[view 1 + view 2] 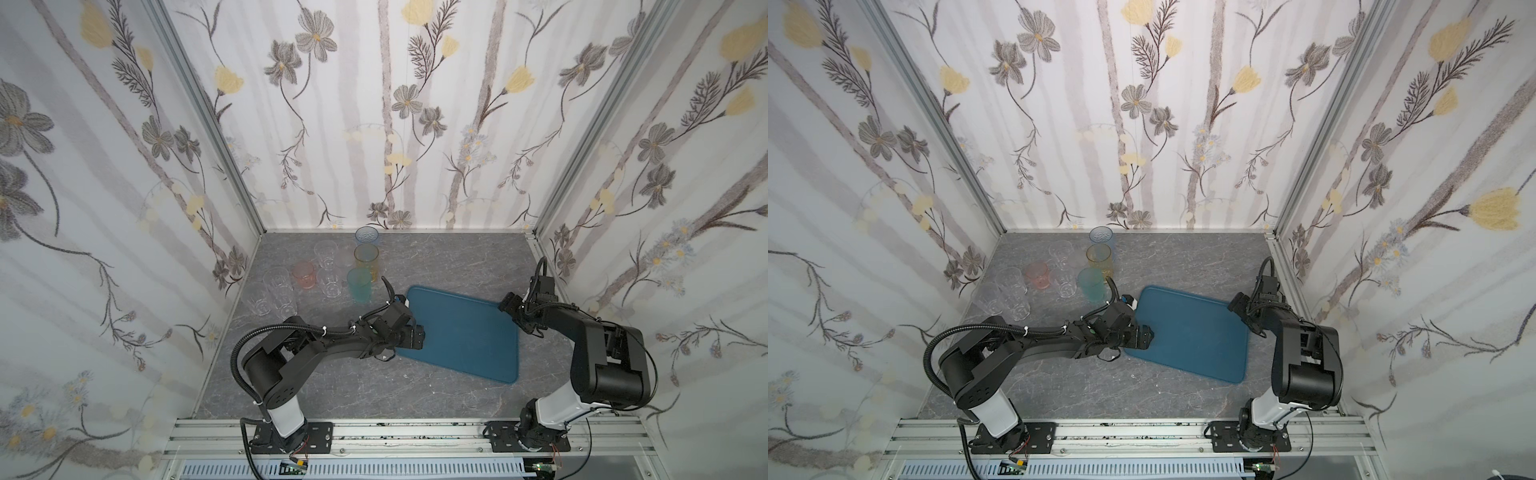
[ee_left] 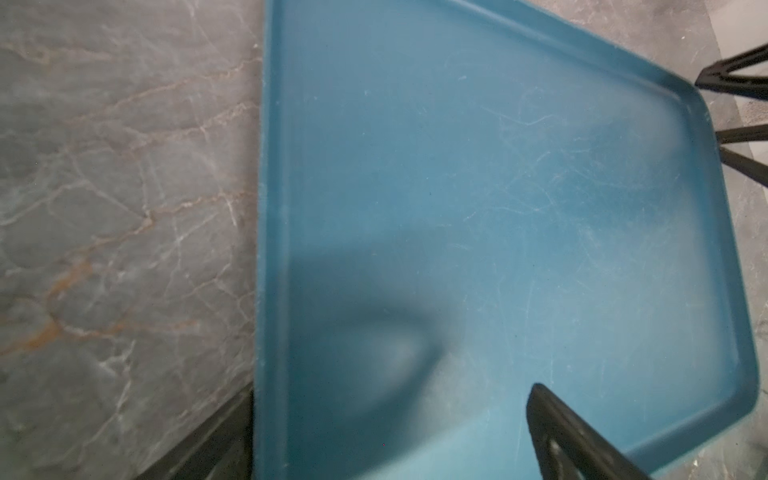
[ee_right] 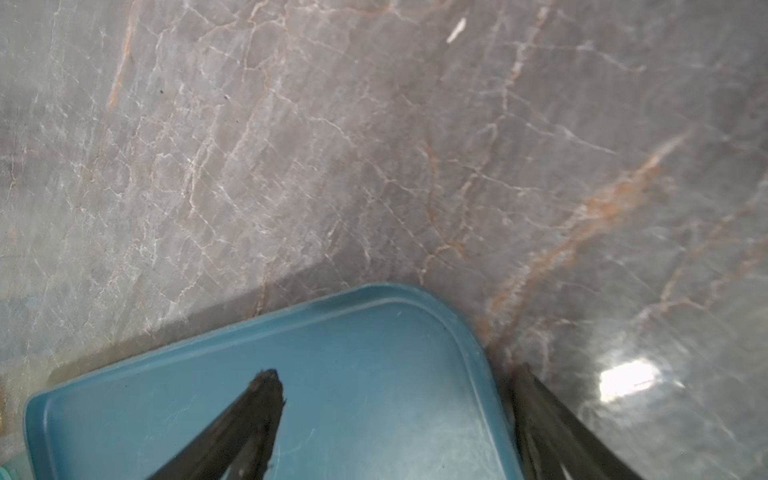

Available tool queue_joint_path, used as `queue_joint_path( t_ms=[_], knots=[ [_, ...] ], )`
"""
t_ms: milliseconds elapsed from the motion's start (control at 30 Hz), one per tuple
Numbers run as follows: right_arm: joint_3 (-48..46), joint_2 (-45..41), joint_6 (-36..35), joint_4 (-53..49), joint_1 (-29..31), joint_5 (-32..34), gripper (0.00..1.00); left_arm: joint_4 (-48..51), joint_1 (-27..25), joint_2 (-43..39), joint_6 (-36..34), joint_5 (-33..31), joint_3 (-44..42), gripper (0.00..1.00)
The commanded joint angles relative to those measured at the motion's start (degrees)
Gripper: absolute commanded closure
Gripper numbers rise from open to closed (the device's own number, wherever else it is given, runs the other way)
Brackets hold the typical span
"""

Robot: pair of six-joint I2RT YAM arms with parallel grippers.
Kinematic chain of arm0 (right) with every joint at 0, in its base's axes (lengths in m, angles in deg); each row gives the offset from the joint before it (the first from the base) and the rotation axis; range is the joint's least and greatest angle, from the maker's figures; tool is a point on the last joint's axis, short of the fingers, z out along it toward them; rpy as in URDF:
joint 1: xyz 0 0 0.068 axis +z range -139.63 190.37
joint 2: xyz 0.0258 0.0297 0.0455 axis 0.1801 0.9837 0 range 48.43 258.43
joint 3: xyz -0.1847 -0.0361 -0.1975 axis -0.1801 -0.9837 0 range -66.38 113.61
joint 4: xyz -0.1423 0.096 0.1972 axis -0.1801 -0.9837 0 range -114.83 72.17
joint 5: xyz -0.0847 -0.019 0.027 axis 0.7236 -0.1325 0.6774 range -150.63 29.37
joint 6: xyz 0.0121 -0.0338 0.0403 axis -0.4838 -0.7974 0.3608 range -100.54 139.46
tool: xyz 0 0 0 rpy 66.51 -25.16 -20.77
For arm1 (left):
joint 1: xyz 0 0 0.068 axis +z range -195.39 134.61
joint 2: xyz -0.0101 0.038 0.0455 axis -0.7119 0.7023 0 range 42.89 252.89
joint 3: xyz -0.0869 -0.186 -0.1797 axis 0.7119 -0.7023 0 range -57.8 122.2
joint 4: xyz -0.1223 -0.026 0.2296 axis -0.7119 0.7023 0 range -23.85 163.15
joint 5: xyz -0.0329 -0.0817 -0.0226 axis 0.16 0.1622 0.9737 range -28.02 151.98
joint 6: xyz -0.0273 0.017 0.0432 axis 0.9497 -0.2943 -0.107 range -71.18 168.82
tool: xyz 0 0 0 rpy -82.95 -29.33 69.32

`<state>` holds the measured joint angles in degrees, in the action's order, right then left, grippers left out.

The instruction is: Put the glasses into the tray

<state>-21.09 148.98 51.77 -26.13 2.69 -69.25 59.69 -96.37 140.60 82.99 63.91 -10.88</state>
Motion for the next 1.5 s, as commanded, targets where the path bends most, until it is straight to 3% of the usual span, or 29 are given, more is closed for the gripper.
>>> queue_joint_path(
  t_ms=[0, 567, 867, 1000, 1133, 1267, 1467],
  knots=[
    [1.9, 1.9, 2.0, 0.2, 2.3, -3.9, 0.16, 1.0, -1.5, -0.9, 3.2, 3.1, -1.2, 0.00],
    [9.0, 7.0, 2.9, -1.5, 7.4, -2.4, 0.17, 2.0, -3.8, -8.0, 4.9, 1.7, -4.8, 0.00],
    [12.0, -2.4, 0.1, -8.4, 7.0, 5.0, 0.14, 18.7, 1.0, -21.6, 4.5, -7.4, -3.5, 0.00],
    [11.0, -6.9, -0.1, -9.6, 8.4, 4.7, 0.15, 23.9, 8.3, -29.5, 3.4, -8.4, -3.4, 0.04],
    [8.6, -10.8, 0.2, -9.2, 12.4, 3.4, 0.18, 26.5, 18.4, -32.5, -2.6, -9.7, -1.1, 0.07],
    [6.9, -13.1, 1.7, -8.6, 17.3, 2.2, 0.20, 26.7, 27.7, -28.4, -8.5, -9.5, 6.6, 0.09],
    [5.5, -15.9, 3.8, -8.8, 24.1, 4.2, 0.21, 26.7, 39.1, -19.0, -13.4, -6.7, 17.5, 0.32]
  ],
)
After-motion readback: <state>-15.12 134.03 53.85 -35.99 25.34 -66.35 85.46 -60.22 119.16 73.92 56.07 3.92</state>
